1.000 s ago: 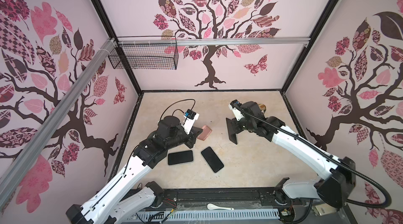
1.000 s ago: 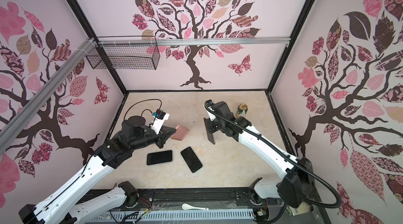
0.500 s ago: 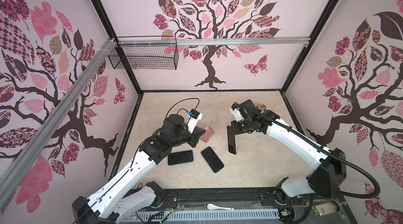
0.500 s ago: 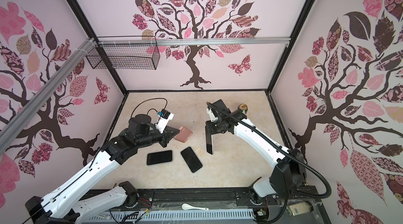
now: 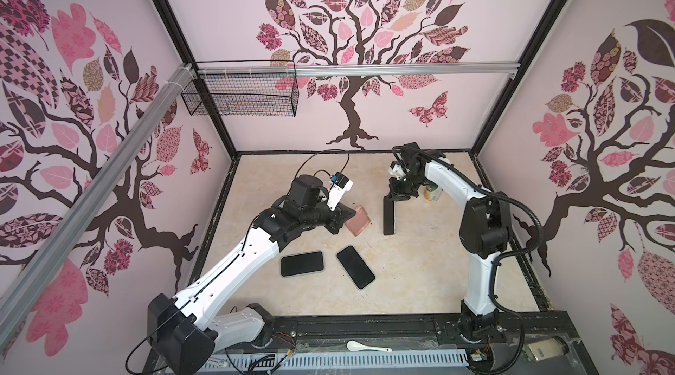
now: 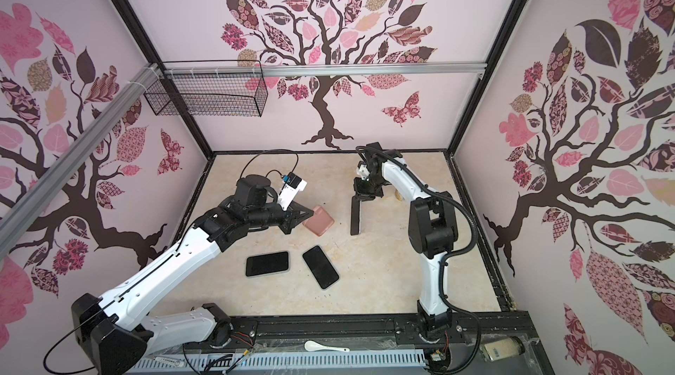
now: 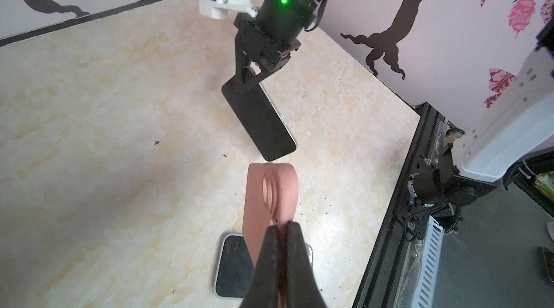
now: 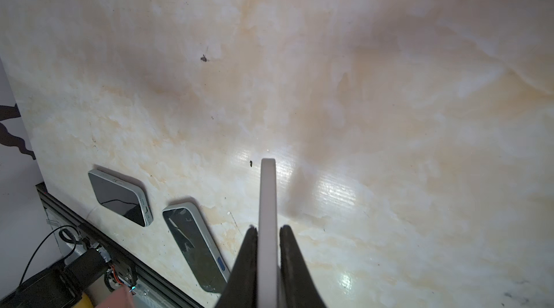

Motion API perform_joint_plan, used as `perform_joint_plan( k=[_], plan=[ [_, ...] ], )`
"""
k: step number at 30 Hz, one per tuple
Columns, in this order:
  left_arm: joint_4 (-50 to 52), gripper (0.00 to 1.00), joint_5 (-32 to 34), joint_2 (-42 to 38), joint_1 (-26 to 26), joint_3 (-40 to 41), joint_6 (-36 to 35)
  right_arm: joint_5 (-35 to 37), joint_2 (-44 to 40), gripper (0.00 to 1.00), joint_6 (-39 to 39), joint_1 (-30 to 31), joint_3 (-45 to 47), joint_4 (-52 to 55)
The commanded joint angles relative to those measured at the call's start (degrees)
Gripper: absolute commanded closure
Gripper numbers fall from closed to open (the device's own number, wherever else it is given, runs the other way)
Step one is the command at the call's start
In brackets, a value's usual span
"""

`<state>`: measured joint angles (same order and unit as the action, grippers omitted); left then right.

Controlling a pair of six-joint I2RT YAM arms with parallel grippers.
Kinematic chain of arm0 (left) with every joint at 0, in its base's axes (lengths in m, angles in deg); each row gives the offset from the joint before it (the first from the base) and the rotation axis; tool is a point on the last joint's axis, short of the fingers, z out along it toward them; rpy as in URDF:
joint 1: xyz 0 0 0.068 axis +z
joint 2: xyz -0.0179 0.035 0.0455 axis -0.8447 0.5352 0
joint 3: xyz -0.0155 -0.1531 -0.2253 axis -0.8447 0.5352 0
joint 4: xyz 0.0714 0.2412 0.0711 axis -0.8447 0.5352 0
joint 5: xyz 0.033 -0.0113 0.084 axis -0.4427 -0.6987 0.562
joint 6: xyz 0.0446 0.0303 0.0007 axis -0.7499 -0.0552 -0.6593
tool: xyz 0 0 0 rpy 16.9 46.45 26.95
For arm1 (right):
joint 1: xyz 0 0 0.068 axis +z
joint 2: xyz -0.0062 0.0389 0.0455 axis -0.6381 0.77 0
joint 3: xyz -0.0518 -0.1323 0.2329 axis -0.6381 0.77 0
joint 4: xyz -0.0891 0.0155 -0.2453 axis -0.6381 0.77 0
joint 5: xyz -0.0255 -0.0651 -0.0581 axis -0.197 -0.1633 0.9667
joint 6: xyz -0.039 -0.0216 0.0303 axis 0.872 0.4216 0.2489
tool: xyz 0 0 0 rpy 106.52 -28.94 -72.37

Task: Take the phone out of the phone case
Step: Place the phone at the center of the table.

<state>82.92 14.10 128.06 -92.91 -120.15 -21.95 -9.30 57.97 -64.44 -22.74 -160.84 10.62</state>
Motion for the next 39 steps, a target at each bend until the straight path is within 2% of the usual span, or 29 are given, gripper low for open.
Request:
perform_joint_plan(
  k=[1,3,9,22,25,29,33,39],
  plan=[
    [0.38,1.0,-2.09,0.14,0.37,-1.34,-1.24,-5.42,4.79,1.0,3.29,-1.76,-6.56,6.37],
    [0.64,1.0,-2.2,0.14,0.5,-0.95,-1.37,-8.51,8.35,1.0,4.05,-3.32,-9.92,7.77],
    [1.99,1.0,-2.62,0.86,1.04,-1.38,-2.29,-10.96,14.11,1.0,4.82,-5.04,-15.51,8.86],
    [1.08,1.0,-2.29,4.14,1.87,-1.42,-1.6,-11.37,19.69,0.9,5.07,-5.74,-21.03,9.02],
    [0.99,1.0,-2.32,7.32,3.88,-2.97,-0.18,-11.07,20.65,0.9,5.09,-5.73,-21.97,9.09],
    [0.71,1.0,-2.86,11.89,6.52,-5.83,0.99,-11.09,21.08,0.84,5.27,-5.74,-22.84,9.15],
    [1.15,1.0,-2.36,16.13,6.97,-8.85,0.57,-11.29,23.31,0.75,5.25,-5.74,-23.48,9.17],
    [-0.6,1.0,-3.14,23.39,7.01,-12.81,0.83,-11.55,24.23,0.75,4.83,-5.74,-24.39,8.98]
  ],
)
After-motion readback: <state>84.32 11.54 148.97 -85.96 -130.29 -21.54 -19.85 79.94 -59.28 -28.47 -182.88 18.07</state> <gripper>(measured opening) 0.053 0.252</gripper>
